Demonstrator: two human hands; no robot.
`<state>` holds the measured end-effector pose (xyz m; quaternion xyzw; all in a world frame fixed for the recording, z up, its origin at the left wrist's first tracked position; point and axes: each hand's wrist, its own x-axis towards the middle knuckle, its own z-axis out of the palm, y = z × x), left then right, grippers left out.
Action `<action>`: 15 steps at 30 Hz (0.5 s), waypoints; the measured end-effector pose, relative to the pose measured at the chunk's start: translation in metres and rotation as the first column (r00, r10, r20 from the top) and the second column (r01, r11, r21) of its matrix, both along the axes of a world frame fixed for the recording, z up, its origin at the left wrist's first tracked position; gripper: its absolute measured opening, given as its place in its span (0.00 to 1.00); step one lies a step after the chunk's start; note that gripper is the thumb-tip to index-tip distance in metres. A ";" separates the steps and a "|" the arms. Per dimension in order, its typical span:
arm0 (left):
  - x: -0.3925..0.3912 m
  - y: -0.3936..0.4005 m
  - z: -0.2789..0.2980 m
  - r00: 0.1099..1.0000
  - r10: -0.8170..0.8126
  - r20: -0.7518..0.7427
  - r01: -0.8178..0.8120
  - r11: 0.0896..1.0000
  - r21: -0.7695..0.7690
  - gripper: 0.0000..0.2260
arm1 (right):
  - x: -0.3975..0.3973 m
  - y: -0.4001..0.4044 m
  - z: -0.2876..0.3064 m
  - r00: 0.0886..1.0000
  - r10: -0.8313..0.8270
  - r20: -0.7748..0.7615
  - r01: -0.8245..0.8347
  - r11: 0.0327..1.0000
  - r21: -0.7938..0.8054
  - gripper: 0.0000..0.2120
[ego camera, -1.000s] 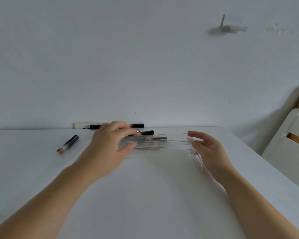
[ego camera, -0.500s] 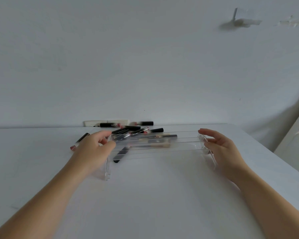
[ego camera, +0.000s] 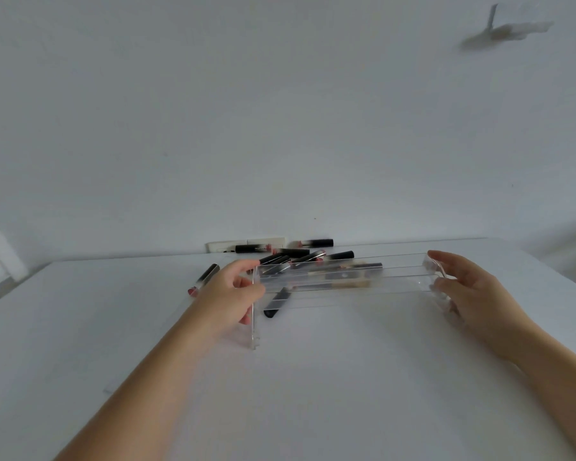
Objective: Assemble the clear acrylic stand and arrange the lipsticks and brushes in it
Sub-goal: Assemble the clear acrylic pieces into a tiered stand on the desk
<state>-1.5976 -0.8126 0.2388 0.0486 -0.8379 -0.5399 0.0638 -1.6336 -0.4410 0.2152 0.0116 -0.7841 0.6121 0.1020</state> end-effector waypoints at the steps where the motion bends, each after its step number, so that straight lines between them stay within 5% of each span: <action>1: 0.000 0.000 0.000 1.000 -0.003 0.012 0.003 1.000 0.024 0.19 | 0.001 -0.001 0.001 1.000 -0.001 0.004 0.001 1.000 0.008 0.21; 6: -0.003 0.003 -0.001 0.998 0.054 -0.014 -0.054 0.998 -0.017 0.18 | 0.001 0.000 0.002 1.000 -0.009 0.007 0.008 0.999 0.037 0.21; 15: -0.004 -0.002 0.001 0.999 0.002 0.053 -0.013 0.978 0.208 0.18 | 0.001 0.001 0.002 1.000 -0.003 0.015 0.003 0.999 0.048 0.22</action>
